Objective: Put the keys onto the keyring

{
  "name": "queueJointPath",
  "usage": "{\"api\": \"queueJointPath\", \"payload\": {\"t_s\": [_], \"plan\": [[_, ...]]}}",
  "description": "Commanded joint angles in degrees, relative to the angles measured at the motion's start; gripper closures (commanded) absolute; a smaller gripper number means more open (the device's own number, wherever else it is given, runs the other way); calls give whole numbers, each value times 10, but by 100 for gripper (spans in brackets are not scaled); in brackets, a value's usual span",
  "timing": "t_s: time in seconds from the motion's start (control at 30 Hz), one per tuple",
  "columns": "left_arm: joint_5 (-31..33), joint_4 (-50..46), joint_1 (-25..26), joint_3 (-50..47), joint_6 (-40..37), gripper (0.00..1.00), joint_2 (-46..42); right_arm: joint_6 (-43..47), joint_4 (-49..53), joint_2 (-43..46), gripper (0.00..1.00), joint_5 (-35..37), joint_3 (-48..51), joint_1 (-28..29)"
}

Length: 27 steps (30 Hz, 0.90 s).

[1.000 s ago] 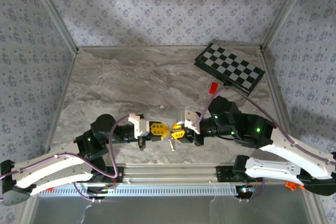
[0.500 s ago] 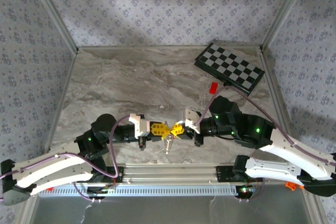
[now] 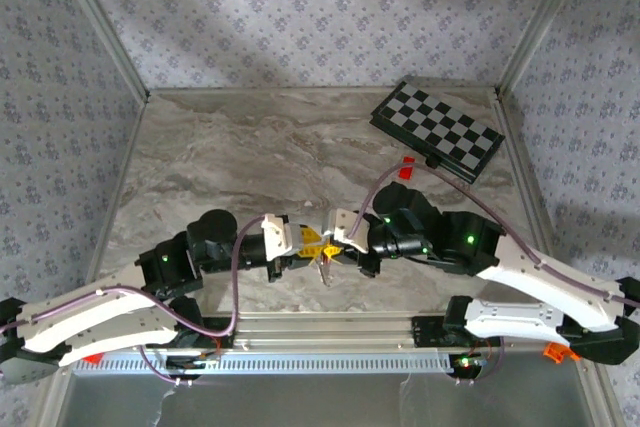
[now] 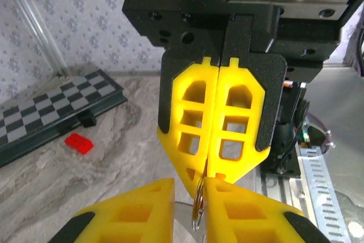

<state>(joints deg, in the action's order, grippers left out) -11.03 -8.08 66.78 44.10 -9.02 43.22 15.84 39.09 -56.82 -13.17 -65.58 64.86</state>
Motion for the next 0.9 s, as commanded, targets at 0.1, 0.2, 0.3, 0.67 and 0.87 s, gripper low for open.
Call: {"api": "queueJointPath", "payload": {"t_s": [0.1,0.2,0.3,0.67,0.87], "plan": [[11,-34,4,19,-23,81,2,9,22,-4,100,-3,-32,5],[3,-37,4,19,-25,84,4,9,24,-7,100,-9,-44,5],[-12,-31,4,17,-26,87,6,6,21,-13,100,-14,-45,5],[-27,-18,4,16,-28,89,12,8,24,-26,100,-21,-45,9],[-30,-14,4,15,-26,100,13,10,32,-32,100,-16,-46,13]]}}
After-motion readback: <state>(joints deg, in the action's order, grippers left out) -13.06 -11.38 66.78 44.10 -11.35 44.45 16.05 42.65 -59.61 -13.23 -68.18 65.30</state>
